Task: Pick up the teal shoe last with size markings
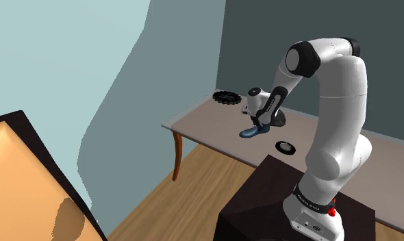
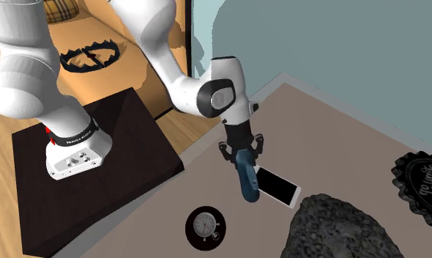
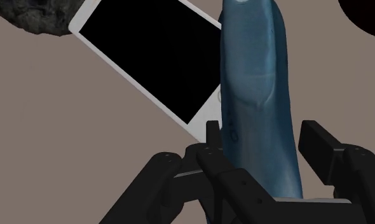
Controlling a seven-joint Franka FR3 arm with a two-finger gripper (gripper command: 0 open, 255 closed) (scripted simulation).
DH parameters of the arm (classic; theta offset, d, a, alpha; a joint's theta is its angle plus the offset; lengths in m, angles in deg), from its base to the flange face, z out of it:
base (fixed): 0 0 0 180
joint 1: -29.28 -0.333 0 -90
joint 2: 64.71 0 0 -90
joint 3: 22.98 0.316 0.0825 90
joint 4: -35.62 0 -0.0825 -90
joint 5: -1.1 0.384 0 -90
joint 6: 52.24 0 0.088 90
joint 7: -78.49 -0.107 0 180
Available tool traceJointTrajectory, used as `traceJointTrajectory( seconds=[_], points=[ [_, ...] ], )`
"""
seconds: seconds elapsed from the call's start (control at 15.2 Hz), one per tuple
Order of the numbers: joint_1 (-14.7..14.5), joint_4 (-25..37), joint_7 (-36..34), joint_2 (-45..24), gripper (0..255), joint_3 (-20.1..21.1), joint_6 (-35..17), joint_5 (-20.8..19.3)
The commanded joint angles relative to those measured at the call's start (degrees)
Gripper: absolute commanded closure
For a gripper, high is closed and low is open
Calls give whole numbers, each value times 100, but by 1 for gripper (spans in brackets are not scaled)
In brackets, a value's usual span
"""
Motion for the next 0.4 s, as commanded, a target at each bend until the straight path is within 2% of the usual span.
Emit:
traceJointTrajectory(
  seconds=[0.0,0.33],
  points=[
    [41,-41,155,166,255,31,101,82],
    [69,-99,366,421,255,87,283,219]
  ],
)
